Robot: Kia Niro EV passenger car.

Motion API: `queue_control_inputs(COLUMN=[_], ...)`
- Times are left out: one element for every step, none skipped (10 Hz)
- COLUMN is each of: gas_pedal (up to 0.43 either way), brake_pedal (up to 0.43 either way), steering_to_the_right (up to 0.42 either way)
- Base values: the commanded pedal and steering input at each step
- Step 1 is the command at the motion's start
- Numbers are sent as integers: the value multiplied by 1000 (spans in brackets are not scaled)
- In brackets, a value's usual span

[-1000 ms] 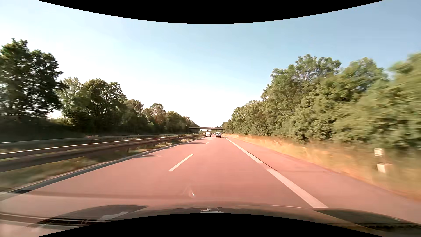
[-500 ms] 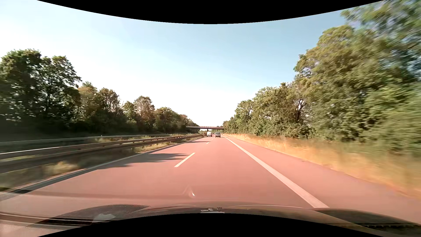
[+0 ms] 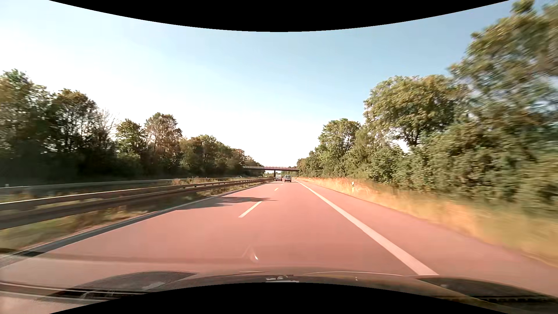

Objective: Follow the waypoints while adhering to traffic rules and regulations

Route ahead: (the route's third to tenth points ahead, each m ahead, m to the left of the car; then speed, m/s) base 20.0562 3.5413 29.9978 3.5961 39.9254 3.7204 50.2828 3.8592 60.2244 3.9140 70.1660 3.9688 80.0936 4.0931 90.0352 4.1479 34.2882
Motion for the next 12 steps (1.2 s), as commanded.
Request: queue_control_inputs(gas_pedal=[358,370,370,378,378,398,398,409,409,409,409,409], brake_pedal=[6,6,6,6,6,6,6,6,6,6,6,6], steering_to_the_right=[-1,0,0,0,0,0,0,0,0,-1,0,-1])
